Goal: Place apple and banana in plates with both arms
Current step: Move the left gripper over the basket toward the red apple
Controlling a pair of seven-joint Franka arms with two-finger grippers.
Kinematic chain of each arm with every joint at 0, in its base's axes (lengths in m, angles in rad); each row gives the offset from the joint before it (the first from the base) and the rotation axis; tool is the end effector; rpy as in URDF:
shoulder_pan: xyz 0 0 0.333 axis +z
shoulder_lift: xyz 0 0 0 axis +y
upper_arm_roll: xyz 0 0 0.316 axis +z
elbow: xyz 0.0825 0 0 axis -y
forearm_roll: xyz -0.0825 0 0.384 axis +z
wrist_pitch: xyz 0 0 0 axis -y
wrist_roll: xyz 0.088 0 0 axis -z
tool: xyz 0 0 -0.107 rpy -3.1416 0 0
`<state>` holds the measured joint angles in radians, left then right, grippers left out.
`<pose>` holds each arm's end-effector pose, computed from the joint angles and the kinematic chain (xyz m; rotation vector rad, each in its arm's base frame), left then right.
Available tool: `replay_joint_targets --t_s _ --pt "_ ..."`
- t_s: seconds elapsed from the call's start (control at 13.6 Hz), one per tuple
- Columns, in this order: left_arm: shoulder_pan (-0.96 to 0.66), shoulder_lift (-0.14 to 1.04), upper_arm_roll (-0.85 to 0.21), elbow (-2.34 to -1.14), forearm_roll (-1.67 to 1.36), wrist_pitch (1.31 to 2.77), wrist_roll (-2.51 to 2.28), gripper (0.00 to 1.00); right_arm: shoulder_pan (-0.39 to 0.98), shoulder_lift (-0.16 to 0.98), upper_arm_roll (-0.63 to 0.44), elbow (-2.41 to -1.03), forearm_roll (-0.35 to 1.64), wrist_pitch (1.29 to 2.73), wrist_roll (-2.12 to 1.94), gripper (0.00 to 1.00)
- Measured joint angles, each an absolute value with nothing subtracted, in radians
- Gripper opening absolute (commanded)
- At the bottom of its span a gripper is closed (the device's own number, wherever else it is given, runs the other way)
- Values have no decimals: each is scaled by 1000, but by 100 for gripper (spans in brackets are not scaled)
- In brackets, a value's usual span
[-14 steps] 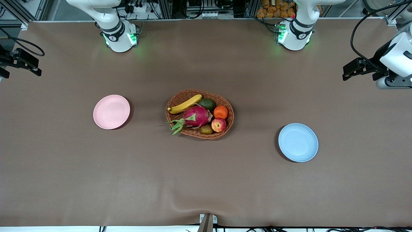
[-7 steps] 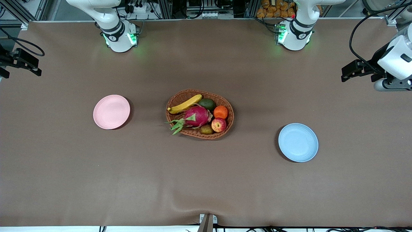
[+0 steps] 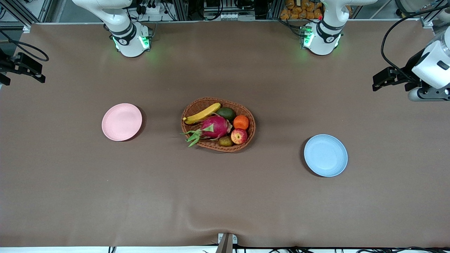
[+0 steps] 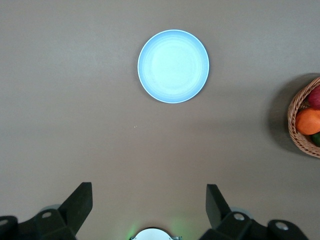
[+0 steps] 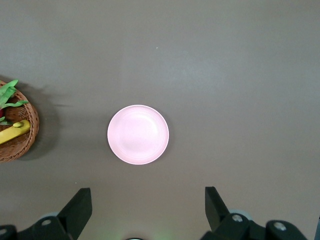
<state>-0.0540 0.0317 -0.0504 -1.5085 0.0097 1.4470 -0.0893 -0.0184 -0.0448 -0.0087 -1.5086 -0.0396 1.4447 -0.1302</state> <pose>0.5486 -0.0559 0.6257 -3.1212 0.0225 0.1436 0.5269 -0.0190 0.6668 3.1003 0.1528 -0.0343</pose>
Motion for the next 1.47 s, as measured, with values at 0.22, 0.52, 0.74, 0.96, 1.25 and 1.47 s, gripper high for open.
replay_joint_targets --t_s 0.22,0.52,0.74,0.96,1.25,1.47 --pt "-54 32 -51 -1509 10 1447 -89 100 -18 -45 -9 -1509 -40 1445 -130 100" --pt "-56 44 -69 -1509 9 1447 -89 100 -19 -45 -9 -1509 -40 1445 -130 100" --pt "-56 81 -102 -1509 -5 1456 -98 100 -19 -45 -9 -1509 -40 1444 -130 100" --pt "-57 131 -145 -1509 -8 1489 -154 100 -19 -45 -9 -1509 -40 1444 -130 100" --pt "-59 164 -222 -1509 -9 1510 -308 100 -19 -44 -9 -1509 -40 1444 -130 100" --pt "-66 186 -275 -1509 -9 1544 -433 100 -19 -44 -9 -1509 -40 1444 -130 100"
